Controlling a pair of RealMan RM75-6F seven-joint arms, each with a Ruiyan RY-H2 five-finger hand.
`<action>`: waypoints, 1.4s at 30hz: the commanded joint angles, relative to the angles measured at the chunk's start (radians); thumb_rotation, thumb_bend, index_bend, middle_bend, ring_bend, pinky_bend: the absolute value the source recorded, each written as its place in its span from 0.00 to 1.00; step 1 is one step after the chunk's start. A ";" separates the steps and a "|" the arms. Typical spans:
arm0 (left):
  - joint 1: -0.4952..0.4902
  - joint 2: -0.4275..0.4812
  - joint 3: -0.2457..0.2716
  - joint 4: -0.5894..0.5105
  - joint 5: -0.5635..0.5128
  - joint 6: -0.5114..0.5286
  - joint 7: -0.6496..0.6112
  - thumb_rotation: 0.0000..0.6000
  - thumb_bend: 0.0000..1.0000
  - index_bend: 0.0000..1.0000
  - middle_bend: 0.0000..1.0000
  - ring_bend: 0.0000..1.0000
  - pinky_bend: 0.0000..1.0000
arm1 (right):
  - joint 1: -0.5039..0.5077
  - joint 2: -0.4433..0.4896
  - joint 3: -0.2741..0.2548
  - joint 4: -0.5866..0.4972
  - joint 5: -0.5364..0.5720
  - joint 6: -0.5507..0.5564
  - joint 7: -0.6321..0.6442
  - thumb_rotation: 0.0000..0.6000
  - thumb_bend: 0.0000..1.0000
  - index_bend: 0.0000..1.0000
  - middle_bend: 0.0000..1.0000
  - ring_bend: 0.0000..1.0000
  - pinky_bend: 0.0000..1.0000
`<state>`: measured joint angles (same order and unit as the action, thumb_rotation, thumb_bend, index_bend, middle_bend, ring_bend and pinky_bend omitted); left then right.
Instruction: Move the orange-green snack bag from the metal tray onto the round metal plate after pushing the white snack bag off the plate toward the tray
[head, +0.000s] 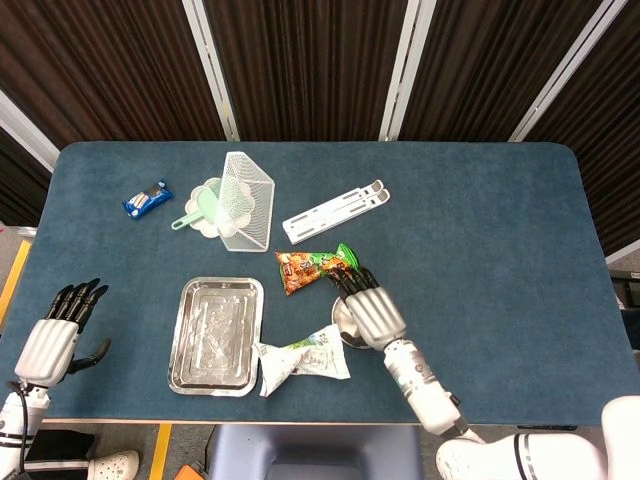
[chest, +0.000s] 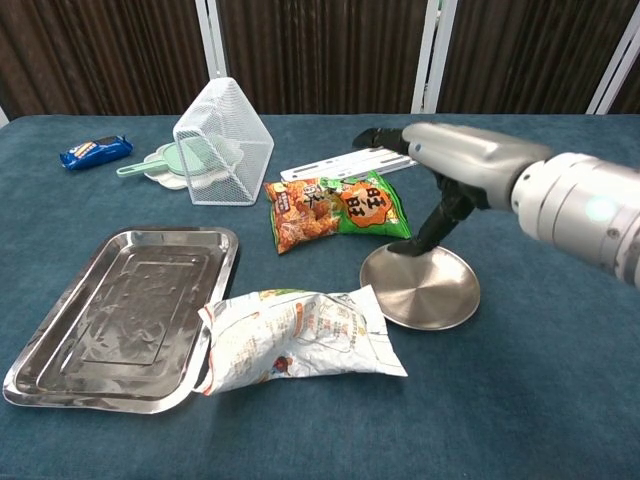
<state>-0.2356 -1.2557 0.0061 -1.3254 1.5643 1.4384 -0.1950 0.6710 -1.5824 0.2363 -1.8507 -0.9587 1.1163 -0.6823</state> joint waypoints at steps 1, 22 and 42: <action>-0.001 -0.005 -0.002 0.004 -0.002 -0.008 0.004 1.00 0.36 0.00 0.00 0.00 0.03 | 0.050 0.004 0.049 0.056 0.074 -0.027 -0.007 1.00 0.32 0.00 0.13 0.00 0.05; -0.007 -0.009 -0.023 0.028 -0.053 -0.071 0.015 1.00 0.37 0.00 0.00 0.00 0.03 | 0.399 -0.420 0.182 0.719 0.350 -0.149 -0.083 1.00 0.32 0.17 0.23 0.06 0.14; 0.004 -0.008 -0.026 0.010 -0.037 -0.043 0.047 1.00 0.37 0.00 0.00 0.00 0.03 | 0.364 -0.460 0.178 0.812 0.142 0.005 0.078 1.00 0.54 0.89 0.76 0.70 0.76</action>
<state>-0.2316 -1.2643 -0.0196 -1.3153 1.5270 1.3950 -0.1476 1.0538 -2.0676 0.4154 -0.9972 -0.7940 1.0969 -0.6075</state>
